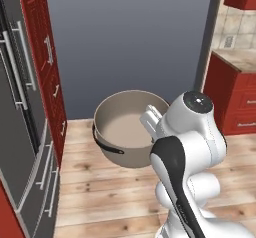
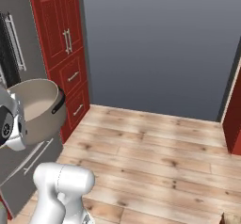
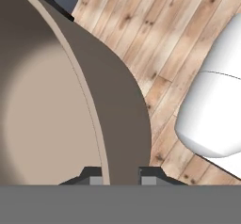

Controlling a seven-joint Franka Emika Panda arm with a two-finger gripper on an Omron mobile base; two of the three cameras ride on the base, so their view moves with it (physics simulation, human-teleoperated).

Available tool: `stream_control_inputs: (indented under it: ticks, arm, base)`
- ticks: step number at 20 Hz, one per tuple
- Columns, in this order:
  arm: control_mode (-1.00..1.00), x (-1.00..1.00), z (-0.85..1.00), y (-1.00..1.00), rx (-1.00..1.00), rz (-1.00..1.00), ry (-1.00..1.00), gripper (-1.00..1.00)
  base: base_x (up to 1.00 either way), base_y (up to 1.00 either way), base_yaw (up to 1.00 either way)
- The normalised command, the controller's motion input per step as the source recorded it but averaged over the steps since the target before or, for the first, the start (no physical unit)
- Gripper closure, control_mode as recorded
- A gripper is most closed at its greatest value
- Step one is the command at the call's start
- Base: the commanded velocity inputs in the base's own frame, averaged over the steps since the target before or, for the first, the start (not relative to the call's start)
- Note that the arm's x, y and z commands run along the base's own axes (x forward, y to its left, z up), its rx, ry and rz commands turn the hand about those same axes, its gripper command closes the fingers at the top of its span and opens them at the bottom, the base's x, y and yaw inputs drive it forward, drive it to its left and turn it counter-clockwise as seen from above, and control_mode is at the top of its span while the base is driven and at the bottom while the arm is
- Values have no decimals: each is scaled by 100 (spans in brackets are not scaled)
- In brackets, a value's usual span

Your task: Move the pot and pan from the stove into the sink.

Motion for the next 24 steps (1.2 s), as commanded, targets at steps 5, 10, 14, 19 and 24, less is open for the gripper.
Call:
stream_control_inputs:
  ticks: [5,10,14,19,24]
  arm:
    - [100,0,0,0,0,0,0,100]
    - [100,0,0,0,0,0,0,100]
    - [100,0,0,0,0,0,0,100]
    - [100,0,0,0,0,0,0,100]
    - [100,0,0,0,0,0,0,100]
  base:
    - [97,32,-9]
    - [97,35,-8]
    - [85,33,-7]
    - [43,15,-2]
    - [0,-7,-14]
